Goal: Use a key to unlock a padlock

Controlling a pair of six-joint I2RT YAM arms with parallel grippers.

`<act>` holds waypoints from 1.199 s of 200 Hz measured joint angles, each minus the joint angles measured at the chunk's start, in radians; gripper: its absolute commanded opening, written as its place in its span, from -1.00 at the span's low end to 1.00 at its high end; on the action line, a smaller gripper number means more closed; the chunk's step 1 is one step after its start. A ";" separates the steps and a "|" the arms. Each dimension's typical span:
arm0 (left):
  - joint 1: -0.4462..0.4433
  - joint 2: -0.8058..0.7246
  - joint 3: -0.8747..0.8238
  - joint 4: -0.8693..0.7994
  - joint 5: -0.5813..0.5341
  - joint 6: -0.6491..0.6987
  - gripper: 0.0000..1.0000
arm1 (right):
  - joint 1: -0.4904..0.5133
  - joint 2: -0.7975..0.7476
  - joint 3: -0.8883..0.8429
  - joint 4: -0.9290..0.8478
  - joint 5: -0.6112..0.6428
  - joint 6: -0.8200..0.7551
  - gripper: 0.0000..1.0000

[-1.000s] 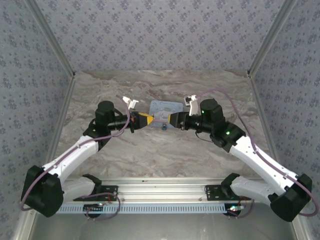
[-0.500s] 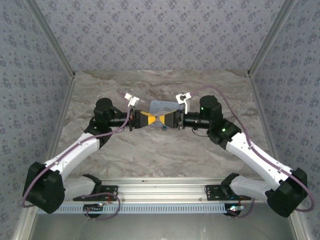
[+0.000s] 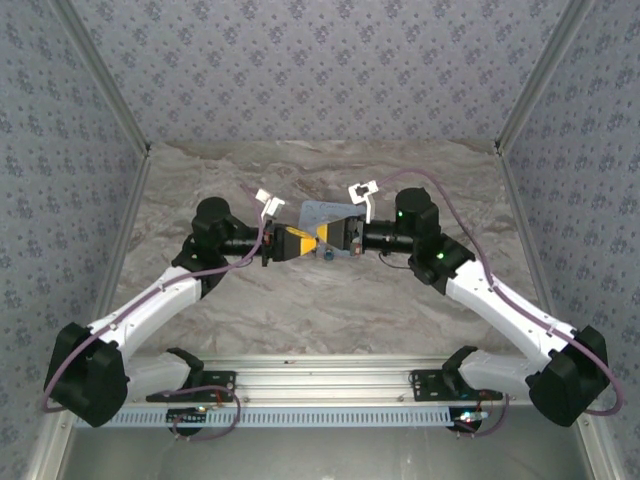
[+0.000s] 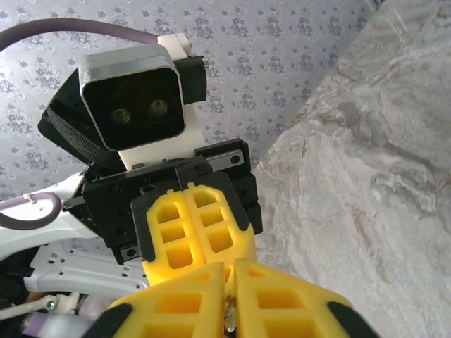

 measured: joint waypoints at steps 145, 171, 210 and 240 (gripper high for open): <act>0.043 -0.132 0.025 -0.348 -0.318 0.219 -0.22 | 0.010 0.183 0.330 -0.474 0.149 -0.319 -1.00; 0.042 -0.092 -0.029 -0.189 -0.282 0.110 -0.33 | -0.003 0.223 0.356 -0.483 0.075 -0.348 -1.00; 0.042 -0.063 -0.068 -0.038 -0.248 0.005 -0.40 | -0.053 0.228 0.355 -0.438 -0.031 -0.340 -1.00; 0.040 -0.045 -0.070 0.069 -0.227 -0.066 -0.39 | -0.067 0.225 0.343 -0.395 -0.064 -0.324 -1.00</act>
